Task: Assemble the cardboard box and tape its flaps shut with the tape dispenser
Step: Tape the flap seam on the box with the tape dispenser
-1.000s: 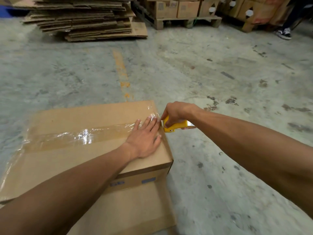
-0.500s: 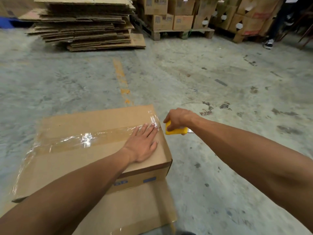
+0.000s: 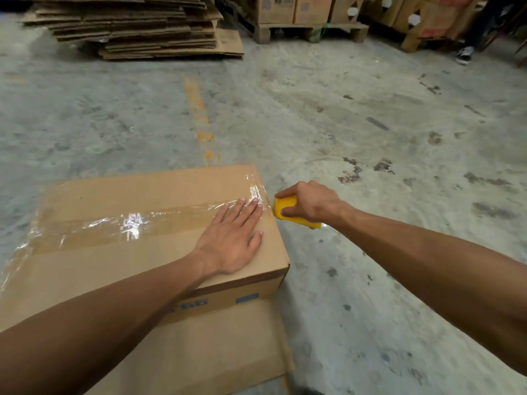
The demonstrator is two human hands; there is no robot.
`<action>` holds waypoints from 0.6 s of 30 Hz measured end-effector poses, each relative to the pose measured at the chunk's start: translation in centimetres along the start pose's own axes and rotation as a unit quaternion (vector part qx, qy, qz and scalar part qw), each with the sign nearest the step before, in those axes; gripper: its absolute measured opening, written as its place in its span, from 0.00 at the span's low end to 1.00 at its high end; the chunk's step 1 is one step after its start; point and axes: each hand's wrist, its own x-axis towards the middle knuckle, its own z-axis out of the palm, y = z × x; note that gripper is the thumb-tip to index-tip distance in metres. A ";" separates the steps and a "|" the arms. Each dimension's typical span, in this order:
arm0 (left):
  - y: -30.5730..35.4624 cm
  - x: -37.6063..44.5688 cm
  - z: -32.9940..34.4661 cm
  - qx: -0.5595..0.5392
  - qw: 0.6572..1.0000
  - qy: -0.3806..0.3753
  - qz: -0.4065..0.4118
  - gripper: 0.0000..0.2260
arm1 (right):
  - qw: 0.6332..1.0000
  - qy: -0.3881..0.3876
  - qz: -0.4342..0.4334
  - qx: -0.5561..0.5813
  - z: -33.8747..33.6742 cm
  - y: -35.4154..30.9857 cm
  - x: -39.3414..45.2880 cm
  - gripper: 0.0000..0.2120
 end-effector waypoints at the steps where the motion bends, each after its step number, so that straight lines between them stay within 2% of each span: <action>1: 0.1 0.0 0.0 0.001 1.000 -0.002 0.000 0.29 | 1.000 0.004 -0.004 -0.001 0.1 -0.3 0.0 0.25; 8: 0.2 -0.3 -0.7 -0.006 1.000 -0.015 -0.004 0.29 | 0.998 -0.003 0.009 0.059 0.1 1.3 -0.6 0.25; 11: 0.3 -0.3 -0.6 -0.009 1.000 -0.008 -0.006 0.29 | 0.999 -0.010 0.012 0.045 0.1 1.7 -1.3 0.25; 14: 0.4 -0.3 -0.5 -0.012 1.000 0.005 -0.003 0.29 | 1.000 0.020 0.010 0.011 0.1 0.8 -1.6 0.24; 16: 0.1 -0.7 -0.4 -0.002 1.000 0.012 -0.004 0.29 | 0.997 0.029 0.022 -0.063 1.2 0.5 -1.6 0.20; 18: 0.5 -1.3 -0.7 0.000 1.000 -0.011 0.000 0.28 | 0.988 -0.025 0.087 -0.127 2.8 3.0 -2.9 0.18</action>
